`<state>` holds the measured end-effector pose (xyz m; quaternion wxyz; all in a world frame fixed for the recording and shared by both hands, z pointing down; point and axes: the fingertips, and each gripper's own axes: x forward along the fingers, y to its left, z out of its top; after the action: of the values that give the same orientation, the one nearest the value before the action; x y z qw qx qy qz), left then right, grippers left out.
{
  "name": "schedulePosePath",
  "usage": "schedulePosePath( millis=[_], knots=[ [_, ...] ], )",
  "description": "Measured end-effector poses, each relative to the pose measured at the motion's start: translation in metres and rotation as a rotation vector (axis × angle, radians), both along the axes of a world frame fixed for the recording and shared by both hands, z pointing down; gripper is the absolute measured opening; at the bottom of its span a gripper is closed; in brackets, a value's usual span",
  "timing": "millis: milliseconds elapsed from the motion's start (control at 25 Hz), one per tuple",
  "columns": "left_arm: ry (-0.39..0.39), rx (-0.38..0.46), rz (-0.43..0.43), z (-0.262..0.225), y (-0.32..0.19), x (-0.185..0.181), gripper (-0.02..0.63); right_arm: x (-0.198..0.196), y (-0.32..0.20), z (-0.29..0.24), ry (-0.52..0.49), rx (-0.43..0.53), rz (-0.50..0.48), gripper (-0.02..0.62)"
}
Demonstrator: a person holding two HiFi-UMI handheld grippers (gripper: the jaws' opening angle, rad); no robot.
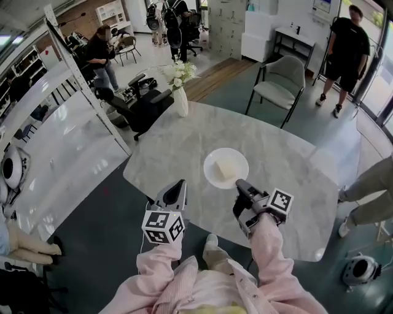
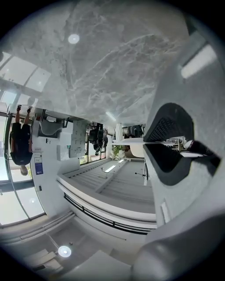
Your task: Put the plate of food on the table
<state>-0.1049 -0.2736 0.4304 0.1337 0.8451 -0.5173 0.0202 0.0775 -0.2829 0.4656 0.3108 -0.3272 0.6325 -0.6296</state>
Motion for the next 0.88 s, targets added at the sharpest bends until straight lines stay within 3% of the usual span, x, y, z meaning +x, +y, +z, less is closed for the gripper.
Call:
schedulePosePath(
  millis=[440, 880],
  knots=[
    [0.013, -0.093, -0.004, 0.04, -0.089, -0.002, -0.002, -0.01, -0.102, 0.042, 0.03, -0.002, -0.022, 0.015],
    [0.038, -0.251, 0.017, 0.106, -0.154, 0.002, -0.002, -0.022, -0.174, 0.112, 0.055, -0.079, -0.009, 0.017]
  ],
)
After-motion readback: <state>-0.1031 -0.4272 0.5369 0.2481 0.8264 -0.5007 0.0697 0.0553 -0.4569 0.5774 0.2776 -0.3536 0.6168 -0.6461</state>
